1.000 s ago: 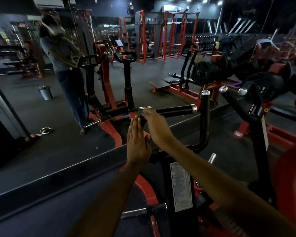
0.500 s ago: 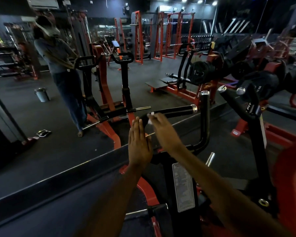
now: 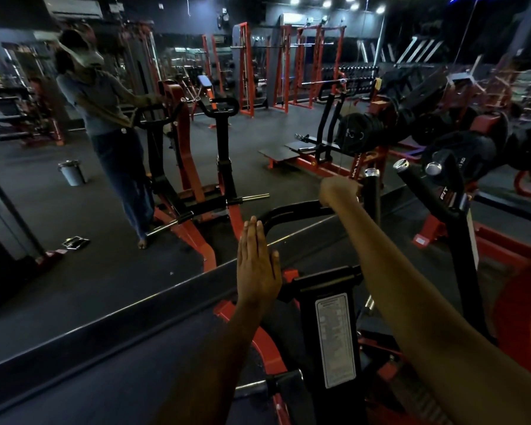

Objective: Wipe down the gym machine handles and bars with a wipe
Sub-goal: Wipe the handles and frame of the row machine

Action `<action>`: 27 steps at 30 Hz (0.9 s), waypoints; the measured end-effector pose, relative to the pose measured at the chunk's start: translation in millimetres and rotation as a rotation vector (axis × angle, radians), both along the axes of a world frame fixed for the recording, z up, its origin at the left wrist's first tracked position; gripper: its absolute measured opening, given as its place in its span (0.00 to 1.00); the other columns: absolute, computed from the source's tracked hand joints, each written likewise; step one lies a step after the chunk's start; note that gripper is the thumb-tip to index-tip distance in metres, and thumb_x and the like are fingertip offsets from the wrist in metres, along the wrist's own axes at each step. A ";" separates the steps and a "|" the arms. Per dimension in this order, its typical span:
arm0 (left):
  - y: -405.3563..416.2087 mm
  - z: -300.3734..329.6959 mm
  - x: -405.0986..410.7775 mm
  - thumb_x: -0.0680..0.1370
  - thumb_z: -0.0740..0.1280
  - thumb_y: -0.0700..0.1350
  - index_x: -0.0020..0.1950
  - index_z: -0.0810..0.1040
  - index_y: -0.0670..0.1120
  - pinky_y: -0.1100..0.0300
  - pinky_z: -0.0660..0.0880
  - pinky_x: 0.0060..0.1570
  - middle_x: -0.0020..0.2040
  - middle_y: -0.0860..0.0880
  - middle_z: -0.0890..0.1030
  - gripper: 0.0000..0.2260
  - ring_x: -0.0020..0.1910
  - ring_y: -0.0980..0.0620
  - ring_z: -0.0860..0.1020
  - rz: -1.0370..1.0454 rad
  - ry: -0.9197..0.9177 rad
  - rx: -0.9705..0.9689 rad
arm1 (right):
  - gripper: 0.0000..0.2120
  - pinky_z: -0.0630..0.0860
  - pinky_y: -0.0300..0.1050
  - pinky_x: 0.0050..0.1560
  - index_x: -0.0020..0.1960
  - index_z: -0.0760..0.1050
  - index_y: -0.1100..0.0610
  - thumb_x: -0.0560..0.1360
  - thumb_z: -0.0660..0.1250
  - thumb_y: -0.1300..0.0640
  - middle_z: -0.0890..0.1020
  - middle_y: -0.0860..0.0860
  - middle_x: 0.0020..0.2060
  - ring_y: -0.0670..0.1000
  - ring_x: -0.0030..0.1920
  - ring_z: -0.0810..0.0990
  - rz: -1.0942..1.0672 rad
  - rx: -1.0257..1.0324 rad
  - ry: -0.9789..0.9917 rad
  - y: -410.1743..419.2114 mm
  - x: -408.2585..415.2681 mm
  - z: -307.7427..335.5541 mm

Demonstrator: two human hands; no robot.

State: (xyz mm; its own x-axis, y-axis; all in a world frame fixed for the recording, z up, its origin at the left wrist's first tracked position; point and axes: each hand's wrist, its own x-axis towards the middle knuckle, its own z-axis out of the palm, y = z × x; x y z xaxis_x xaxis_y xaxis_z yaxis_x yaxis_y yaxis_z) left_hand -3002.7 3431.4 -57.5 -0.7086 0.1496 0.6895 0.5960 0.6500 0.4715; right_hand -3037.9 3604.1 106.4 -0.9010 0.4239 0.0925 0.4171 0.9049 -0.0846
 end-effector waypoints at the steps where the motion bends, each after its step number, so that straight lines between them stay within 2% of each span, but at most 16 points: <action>1: 0.1 -0.9 -0.7 0.81 0.54 0.48 0.78 0.50 0.42 0.50 0.53 0.75 0.79 0.44 0.53 0.28 0.78 0.48 0.49 0.003 0.012 -0.004 | 0.12 0.70 0.48 0.56 0.58 0.72 0.63 0.79 0.58 0.58 0.75 0.58 0.53 0.54 0.53 0.75 0.102 -0.048 -0.094 -11.3 -5.2 7.5; 2: 0.1 -0.3 -1.0 0.81 0.54 0.48 0.78 0.50 0.42 0.50 0.53 0.75 0.79 0.44 0.53 0.28 0.78 0.48 0.49 0.007 0.008 -0.011 | 0.10 0.71 0.46 0.52 0.55 0.73 0.63 0.79 0.58 0.59 0.75 0.58 0.51 0.53 0.49 0.75 0.222 -0.090 -0.157 -26.1 -7.5 10.4; 4: 0.4 -1.1 -1.6 0.81 0.53 0.48 0.78 0.51 0.41 0.50 0.53 0.75 0.79 0.43 0.54 0.27 0.78 0.48 0.49 0.016 -0.005 -0.018 | 0.08 0.72 0.44 0.47 0.52 0.75 0.62 0.78 0.59 0.61 0.76 0.56 0.47 0.51 0.46 0.77 0.436 -0.070 -0.156 -54.2 -7.3 2.6; 6: 0.3 -0.6 -0.8 0.81 0.53 0.49 0.78 0.52 0.40 0.50 0.53 0.75 0.79 0.43 0.54 0.27 0.78 0.49 0.49 0.017 -0.021 -0.020 | 0.10 0.75 0.44 0.51 0.56 0.77 0.61 0.76 0.62 0.64 0.78 0.56 0.48 0.52 0.49 0.78 0.573 -0.046 -0.037 -58.7 -2.4 -9.1; 7: 0.1 -0.1 -0.7 0.81 0.53 0.49 0.78 0.51 0.41 0.50 0.52 0.75 0.79 0.44 0.53 0.28 0.78 0.50 0.48 0.015 -0.022 -0.023 | 0.12 0.76 0.45 0.53 0.57 0.77 0.60 0.76 0.62 0.66 0.79 0.55 0.50 0.52 0.50 0.79 0.601 -0.098 0.027 -49.1 1.3 -13.4; 9: -0.6 1.1 -0.9 0.81 0.53 0.49 0.78 0.49 0.43 0.51 0.50 0.74 0.79 0.46 0.51 0.28 0.78 0.51 0.45 0.001 -0.028 -0.026 | 0.13 0.76 0.44 0.52 0.57 0.78 0.59 0.74 0.63 0.67 0.81 0.56 0.50 0.52 0.48 0.80 0.547 -0.174 0.183 -12.5 8.0 -23.0; 11: -0.7 1.1 -1.0 0.81 0.53 0.49 0.79 0.51 0.41 0.52 0.50 0.75 0.79 0.47 0.50 0.28 0.78 0.51 0.45 -0.011 -0.031 -0.014 | 0.11 0.73 0.41 0.48 0.54 0.79 0.61 0.74 0.63 0.68 0.82 0.58 0.48 0.54 0.48 0.80 0.323 -0.171 0.372 21.2 15.7 -33.6; 13: -1.0 0.9 -0.3 0.81 0.52 0.49 0.79 0.51 0.41 0.57 0.46 0.76 0.79 0.49 0.48 0.28 0.79 0.52 0.44 -0.014 -0.044 -0.004 | 0.13 0.72 0.39 0.48 0.55 0.78 0.62 0.74 0.61 0.70 0.81 0.58 0.51 0.55 0.52 0.80 0.192 -0.217 0.537 16.2 26.7 -47.1; 15: -1.8 1.6 0.4 0.81 0.52 0.50 0.79 0.51 0.41 0.60 0.44 0.75 0.79 0.49 0.48 0.28 0.78 0.53 0.44 -0.018 -0.046 0.001 | 0.18 0.70 0.38 0.58 0.63 0.73 0.62 0.75 0.58 0.71 0.76 0.58 0.61 0.53 0.61 0.76 0.245 -0.268 0.597 -21.1 37.7 -60.3; 16: -2.1 1.5 0.4 0.81 0.52 0.50 0.79 0.50 0.41 0.59 0.44 0.75 0.79 0.49 0.47 0.28 0.78 0.53 0.44 -0.024 -0.050 -0.002 | 0.21 0.66 0.39 0.64 0.68 0.69 0.61 0.76 0.57 0.71 0.71 0.57 0.67 0.52 0.66 0.71 0.318 -0.256 0.576 -40.6 43.0 -67.7; 18: -2.5 1.5 -0.1 0.81 0.53 0.50 0.79 0.49 0.42 0.56 0.46 0.75 0.79 0.49 0.47 0.28 0.79 0.52 0.45 -0.029 -0.050 -0.011 | 0.26 0.56 0.44 0.74 0.73 0.60 0.60 0.77 0.55 0.72 0.60 0.55 0.74 0.52 0.74 0.58 0.497 -0.132 0.515 -59.7 50.6 -81.8; 19: -3.1 1.7 -0.1 0.81 0.53 0.49 0.79 0.49 0.42 0.55 0.46 0.75 0.79 0.48 0.47 0.28 0.79 0.51 0.45 -0.024 -0.049 -0.020 | 0.27 0.53 0.46 0.75 0.74 0.58 0.60 0.76 0.55 0.73 0.58 0.54 0.75 0.51 0.75 0.55 0.580 -0.071 0.491 -54.4 52.0 -84.7; 21: -3.6 2.9 0.7 0.81 0.52 0.49 0.79 0.51 0.42 0.58 0.44 0.76 0.79 0.48 0.48 0.27 0.79 0.51 0.45 -0.007 -0.050 -0.037 | 0.26 0.56 0.47 0.74 0.71 0.64 0.59 0.76 0.55 0.74 0.64 0.54 0.72 0.51 0.73 0.61 0.619 -0.058 0.543 -17.3 47.4 -85.0; 23: -3.2 4.4 2.1 0.81 0.52 0.49 0.79 0.52 0.41 0.61 0.42 0.76 0.79 0.48 0.49 0.27 0.79 0.51 0.46 -0.001 -0.044 -0.049 | 0.19 0.61 0.44 0.72 0.65 0.72 0.58 0.77 0.56 0.71 0.74 0.53 0.65 0.48 0.67 0.70 0.386 -0.245 0.714 23.5 45.8 -85.0; 25: -3.1 5.4 2.4 0.82 0.51 0.49 0.79 0.51 0.41 0.63 0.40 0.76 0.79 0.48 0.49 0.27 0.79 0.51 0.45 -0.009 -0.048 -0.049 | 0.18 0.63 0.43 0.70 0.65 0.73 0.62 0.77 0.56 0.70 0.75 0.58 0.63 0.55 0.66 0.71 0.163 -0.339 0.723 29.5 48.9 -84.1; 27: -3.9 5.5 2.8 0.81 0.51 0.49 0.79 0.50 0.41 0.63 0.39 0.75 0.79 0.48 0.48 0.27 0.79 0.52 0.44 -0.005 -0.061 -0.056 | 0.19 0.64 0.47 0.68 0.66 0.71 0.65 0.77 0.55 0.71 0.73 0.62 0.65 0.60 0.67 0.69 0.188 -0.364 0.675 0.3 51.6 -86.5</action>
State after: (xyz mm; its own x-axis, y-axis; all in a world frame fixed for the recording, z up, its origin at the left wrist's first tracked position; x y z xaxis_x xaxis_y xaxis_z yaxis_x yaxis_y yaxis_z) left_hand -2999.8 3427.5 -52.1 -0.7482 0.1904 0.6356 0.5707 0.6733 0.4701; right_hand -2986.3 3604.3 19.9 -0.7589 0.3786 0.5299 0.0124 0.8219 -0.5695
